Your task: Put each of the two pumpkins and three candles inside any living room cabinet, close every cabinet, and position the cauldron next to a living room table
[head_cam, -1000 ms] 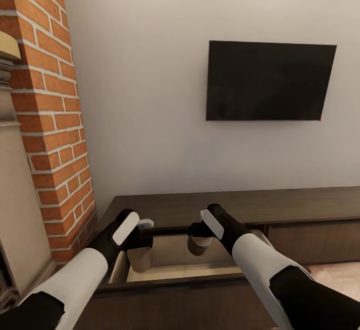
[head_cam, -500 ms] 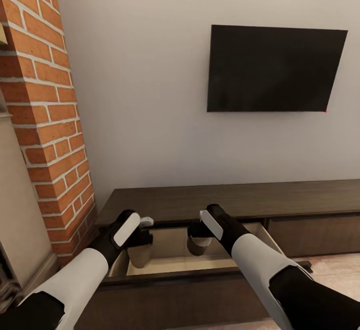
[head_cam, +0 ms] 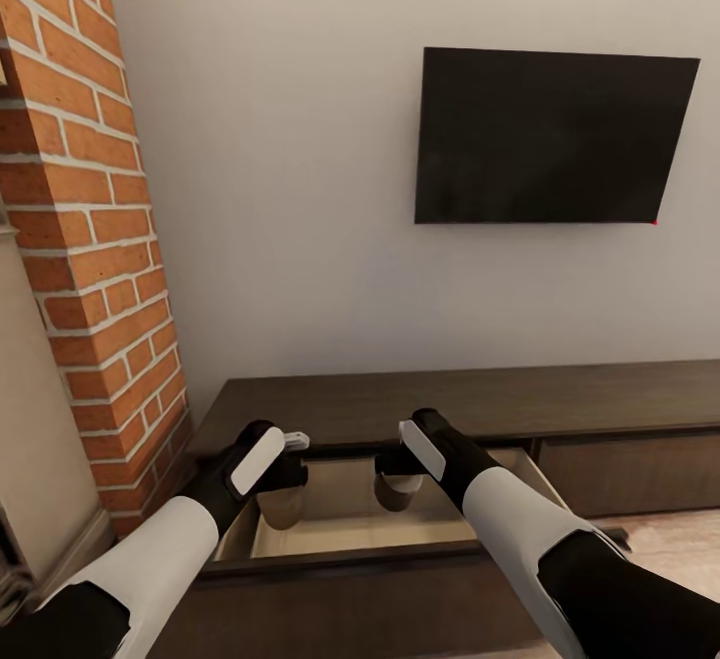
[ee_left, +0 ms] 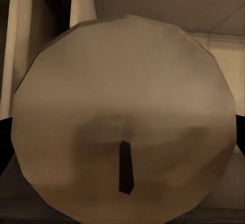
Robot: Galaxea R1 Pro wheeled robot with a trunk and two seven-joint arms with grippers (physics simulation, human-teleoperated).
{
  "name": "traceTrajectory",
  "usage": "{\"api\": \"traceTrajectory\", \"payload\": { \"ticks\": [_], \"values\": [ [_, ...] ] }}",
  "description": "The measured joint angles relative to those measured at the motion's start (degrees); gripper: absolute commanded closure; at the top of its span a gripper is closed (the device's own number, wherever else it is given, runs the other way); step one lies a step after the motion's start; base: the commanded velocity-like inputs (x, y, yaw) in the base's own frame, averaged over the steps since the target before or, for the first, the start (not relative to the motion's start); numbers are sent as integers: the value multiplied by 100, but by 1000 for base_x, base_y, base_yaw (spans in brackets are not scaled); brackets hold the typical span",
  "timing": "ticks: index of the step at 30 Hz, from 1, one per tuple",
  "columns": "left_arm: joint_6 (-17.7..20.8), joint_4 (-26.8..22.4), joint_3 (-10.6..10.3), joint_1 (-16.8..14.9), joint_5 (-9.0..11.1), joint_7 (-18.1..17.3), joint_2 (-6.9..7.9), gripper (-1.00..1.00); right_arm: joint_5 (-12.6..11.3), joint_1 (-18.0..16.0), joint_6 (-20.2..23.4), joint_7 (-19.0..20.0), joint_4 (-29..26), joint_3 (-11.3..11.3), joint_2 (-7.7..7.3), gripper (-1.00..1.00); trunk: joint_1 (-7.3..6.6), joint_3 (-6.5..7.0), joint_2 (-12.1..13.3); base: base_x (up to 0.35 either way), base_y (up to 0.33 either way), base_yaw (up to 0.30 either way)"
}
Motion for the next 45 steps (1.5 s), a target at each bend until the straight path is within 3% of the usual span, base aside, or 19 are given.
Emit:
{"api": "traceTrajectory", "payload": {
  "ticks": [22, 32, 45],
  "values": [
    [-4, 0, -17, 0, 16, -6, -22, 100, 3, 3, -5, -1, 10, 9, 0, 100, 2, 0, 0, 41, -63, 0],
    [-51, 0, -21, 0, 5, -4, -19, 100, -12, 4, -15, 0, 11, 223, 0, 100, 2, 0, 0, 0, -18, 0],
    [-156, 0, -21, 0, 6, -7, -10, 100, -12, 4, -87, 0, 11, 236, 0, 100, 36, -288, -16, 0, 0, 0]
  ]
}}
